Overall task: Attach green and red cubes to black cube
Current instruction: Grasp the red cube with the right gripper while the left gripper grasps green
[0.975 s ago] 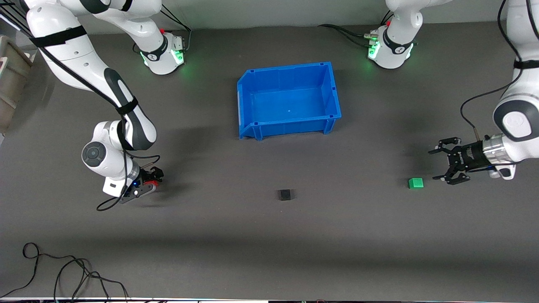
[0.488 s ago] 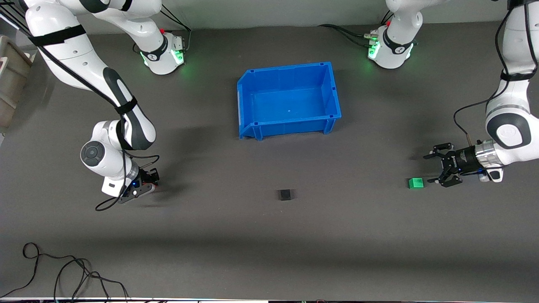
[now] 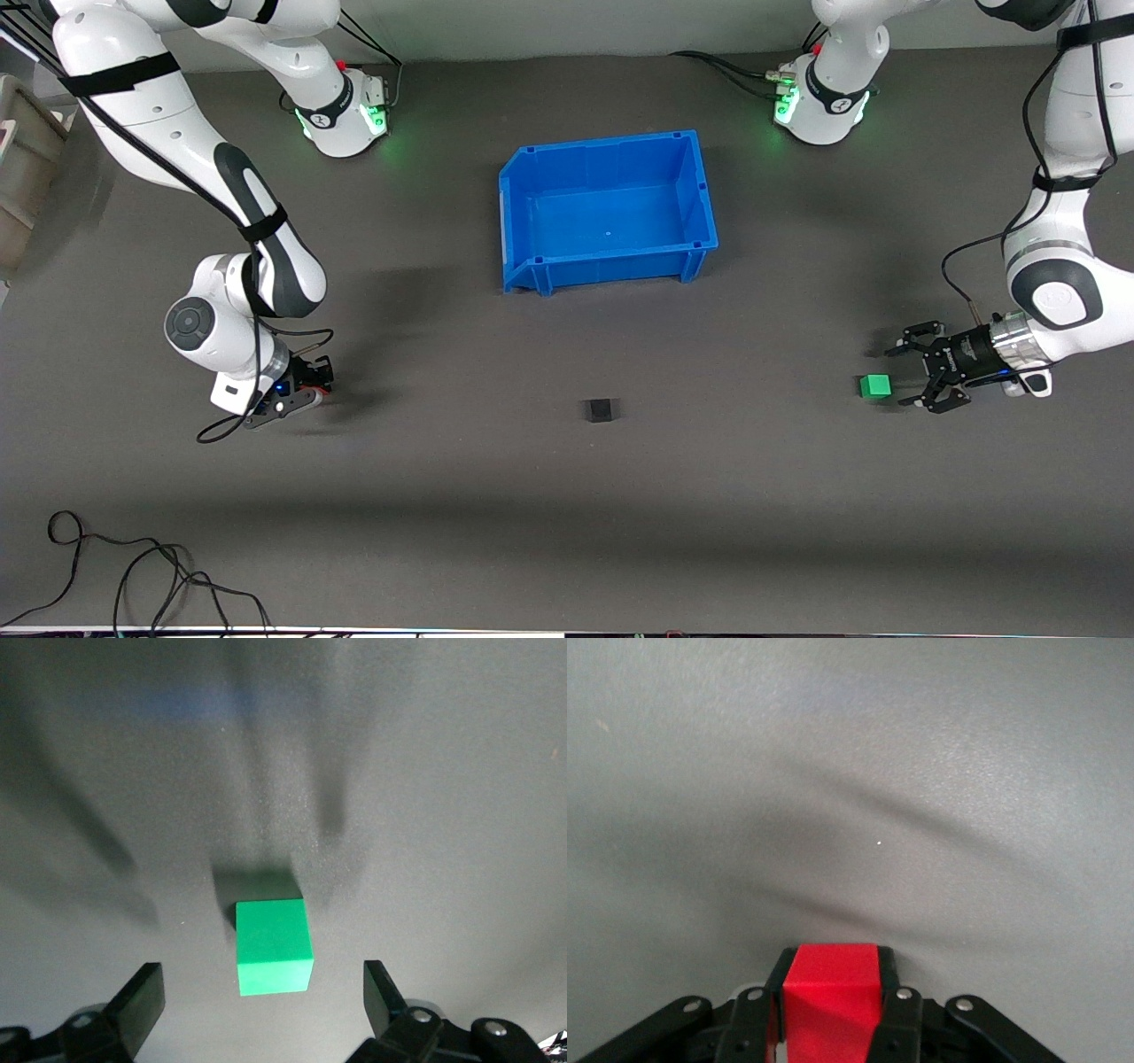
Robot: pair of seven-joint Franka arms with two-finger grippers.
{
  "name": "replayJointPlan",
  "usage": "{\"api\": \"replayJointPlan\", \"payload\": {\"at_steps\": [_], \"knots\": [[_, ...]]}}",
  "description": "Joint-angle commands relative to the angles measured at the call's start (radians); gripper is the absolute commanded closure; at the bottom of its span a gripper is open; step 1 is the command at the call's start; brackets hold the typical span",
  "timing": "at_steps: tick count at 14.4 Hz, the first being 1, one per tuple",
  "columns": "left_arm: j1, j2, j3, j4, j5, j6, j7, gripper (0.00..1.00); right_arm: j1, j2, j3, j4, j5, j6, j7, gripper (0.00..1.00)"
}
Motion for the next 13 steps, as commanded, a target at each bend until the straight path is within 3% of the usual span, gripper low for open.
{"api": "replayJointPlan", "payload": {"at_steps": [1,3,5,6,7,8,10,13], "knots": [[-0.027,0.029,0.003,0.016,-0.044,0.041,-0.002,0.0,0.01,-0.026,0.002,-0.021,0.249,-0.002,-0.001,1.0],[-0.032,0.038,0.002,0.016,-0.044,0.049,-0.002,0.0,0.028,-0.042,0.002,-0.039,0.49,-0.003,0.007,1.0],[-0.033,0.04,0.002,0.014,-0.044,0.049,0.0,0.0,0.045,-0.049,0.001,-0.05,0.59,-0.002,0.053,1.0],[-0.035,0.041,0.002,0.016,-0.042,0.049,0.0,0.0,0.047,-0.05,0.001,-0.052,0.594,-0.002,0.147,1.0],[-0.033,0.041,0.002,0.016,-0.042,0.048,0.0,0.16,0.071,-0.052,0.001,-0.052,0.594,0.0,0.253,1.0],[-0.032,0.041,0.002,0.017,-0.039,0.043,0.001,0.37,0.112,-0.053,-0.001,-0.045,0.594,0.007,0.383,1.0],[-0.032,0.041,0.003,0.035,-0.036,0.029,-0.003,0.66,0.172,-0.049,-0.004,-0.013,0.586,0.01,0.618,1.0],[-0.033,0.035,0.003,0.063,-0.021,0.022,-0.032,0.7,0.214,-0.027,-0.004,0.04,0.586,0.009,0.873,1.0]]}}
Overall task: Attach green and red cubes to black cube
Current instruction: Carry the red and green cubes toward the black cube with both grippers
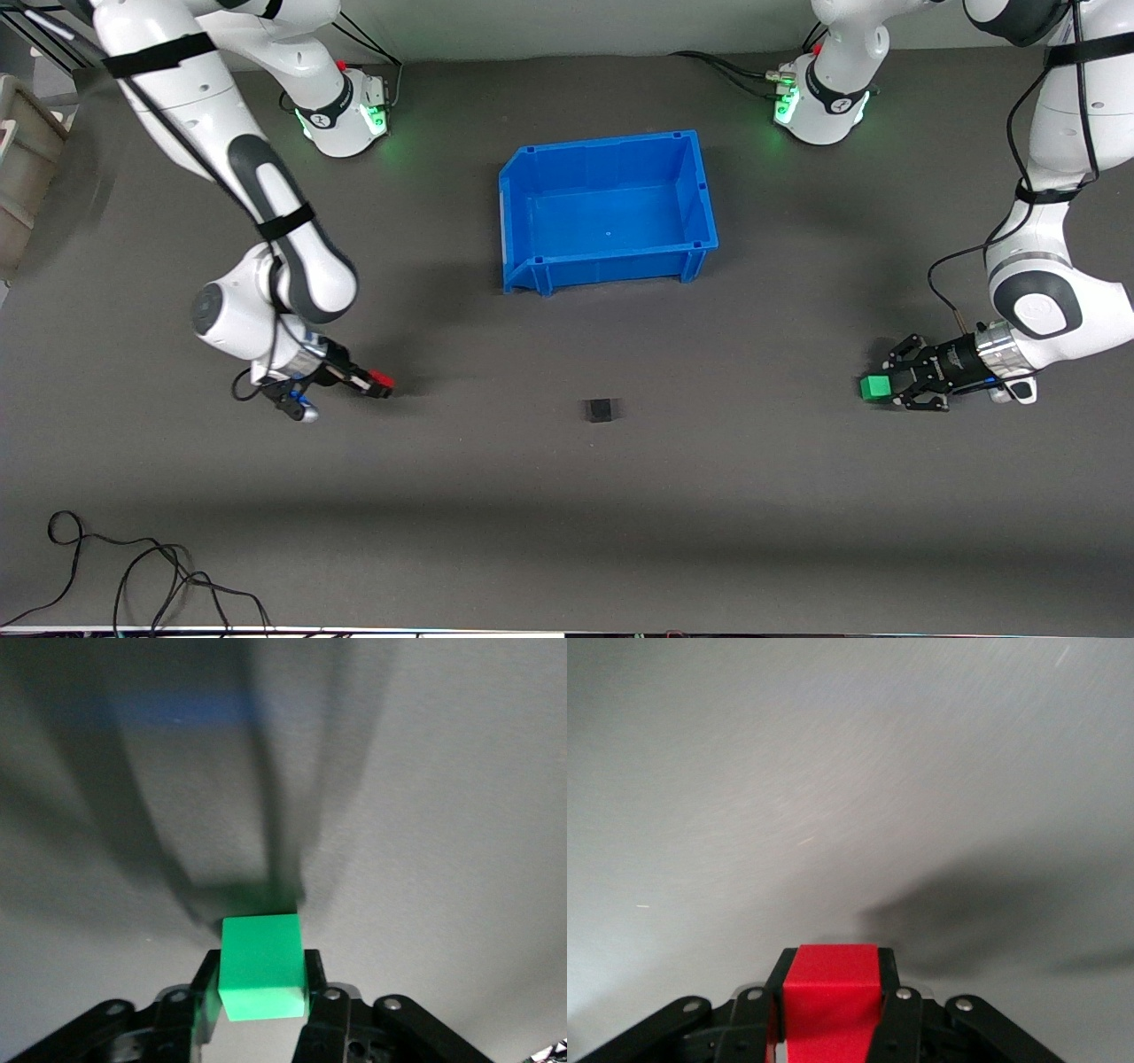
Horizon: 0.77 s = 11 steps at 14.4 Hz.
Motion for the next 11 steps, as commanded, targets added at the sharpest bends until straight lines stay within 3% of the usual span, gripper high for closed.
{"api": "replayJointPlan", "payload": {"at_steps": [1,4,9,11], "knots": [[-0.011,-0.008,0.009,0.037,0.033,-0.016,-0.05,0.7,0.027,0.002,-0.008,0.043,0.027,0.003,0.23,1.0],[-0.025,-0.008,0.007,0.107,0.121,-0.101,-0.145,0.7,0.094,0.035,-0.009,0.132,0.016,0.005,0.644,1.0],[-0.114,-0.029,0.006,0.166,0.121,-0.201,-0.199,0.7,0.169,0.136,-0.011,0.29,-0.009,0.002,1.023,1.0],[-0.181,-0.033,0.004,0.167,0.103,-0.183,-0.203,0.72,0.192,0.19,-0.011,0.36,-0.111,-0.015,1.195,1.0]]}}
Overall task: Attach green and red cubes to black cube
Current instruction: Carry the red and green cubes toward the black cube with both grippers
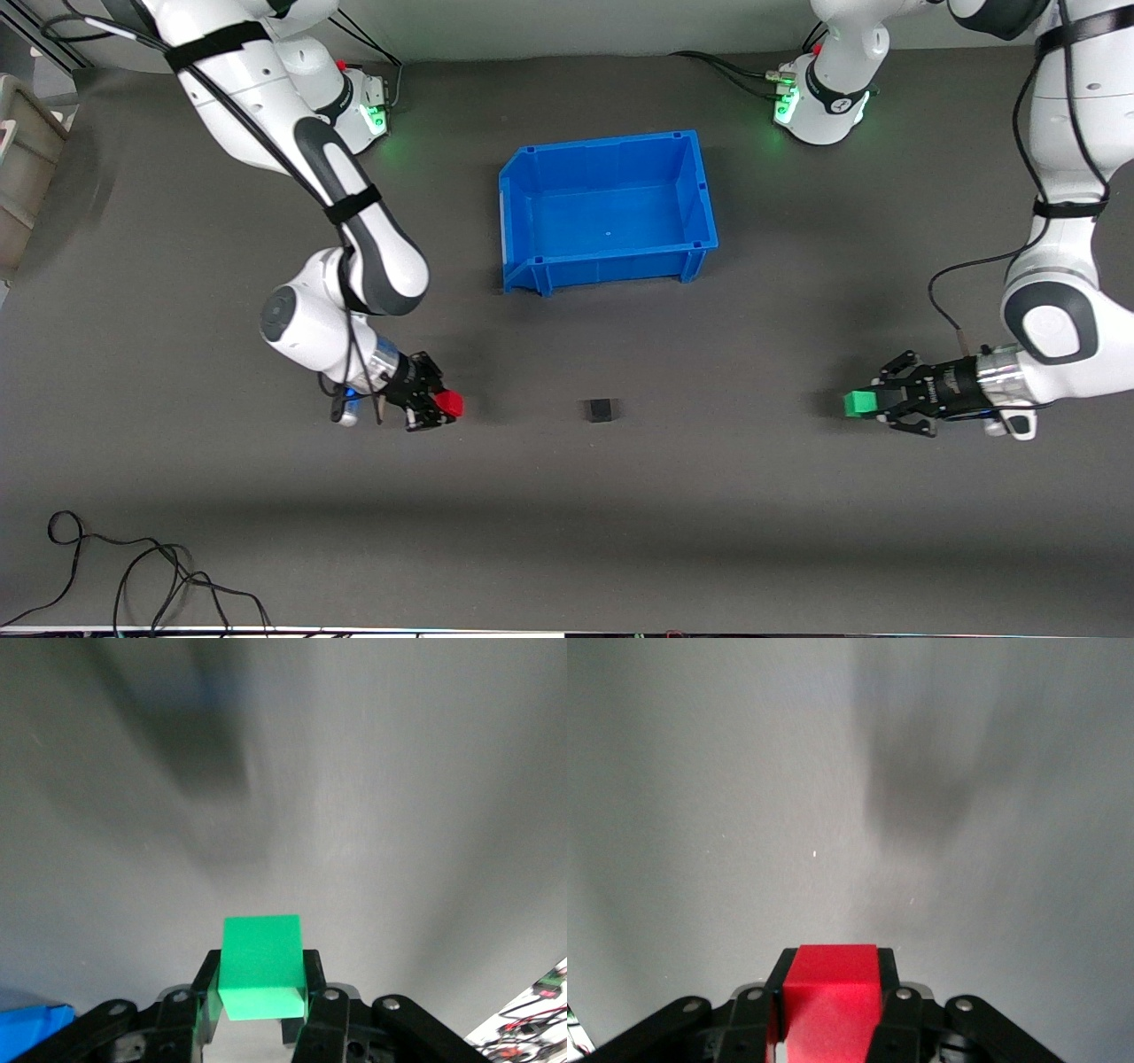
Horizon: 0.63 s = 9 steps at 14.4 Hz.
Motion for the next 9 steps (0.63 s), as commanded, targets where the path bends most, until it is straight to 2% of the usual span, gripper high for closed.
{"api": "replayJointPlan", "payload": {"at_steps": [1,4,5,9], "knots": [[-0.102,-0.021,0.009,0.003,-0.006,0.008,-0.038,0.72,0.055,0.107,-0.011,0.146,-0.169,-0.049,0.264,1.0],[-0.203,-0.018,-0.003,0.013,-0.037,0.068,-0.078,0.75,0.076,0.207,-0.002,0.322,-0.457,-0.204,0.572,1.0],[-0.242,-0.015,-0.006,0.013,-0.06,0.105,-0.093,0.76,0.095,0.235,-0.002,0.373,-0.496,-0.233,0.637,1.0],[-0.358,0.005,-0.007,0.017,-0.092,0.234,-0.173,0.78,0.137,0.345,-0.002,0.565,-0.501,-0.355,0.762,1.0]]}}
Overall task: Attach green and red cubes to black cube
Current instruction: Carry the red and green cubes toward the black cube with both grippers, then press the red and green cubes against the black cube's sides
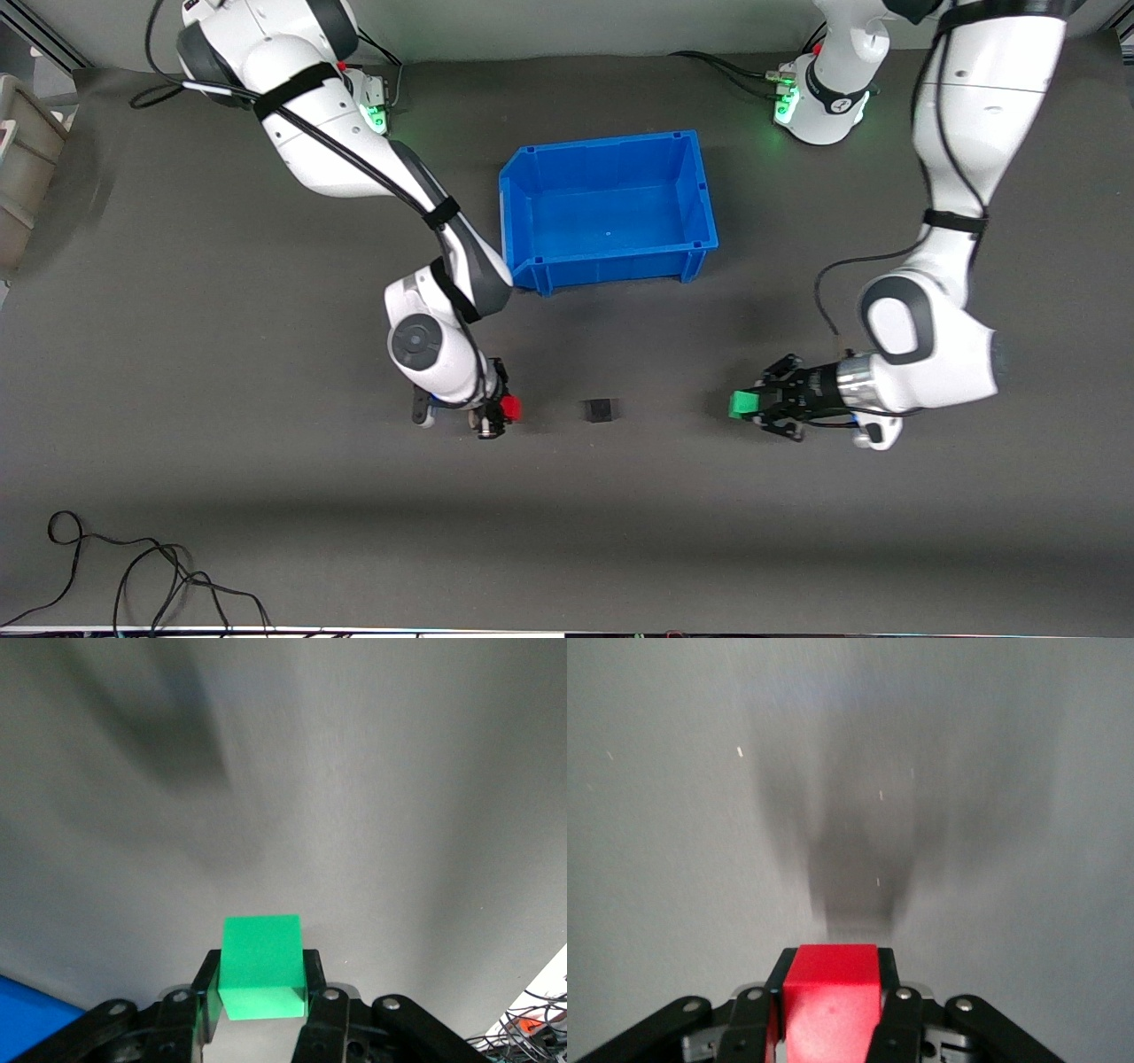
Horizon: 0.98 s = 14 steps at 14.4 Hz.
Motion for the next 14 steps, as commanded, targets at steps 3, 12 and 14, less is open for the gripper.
{"api": "replayJointPlan", "payload": {"at_steps": [3,12,14], "knots": [[-0.131,0.045,0.013,0.024,-0.111,0.139,-0.04,0.78,0.065,0.123,-0.008,0.182,-0.038,-0.07,0.169,1.0],[-0.277,0.224,0.013,0.156,-0.127,0.358,-0.259,0.78,0.097,0.233,-0.016,0.342,-0.07,-0.065,0.214,1.0],[-0.284,0.254,0.013,0.199,-0.122,0.362,-0.304,0.78,0.097,0.258,-0.016,0.379,-0.07,-0.064,0.214,1.0]]}}
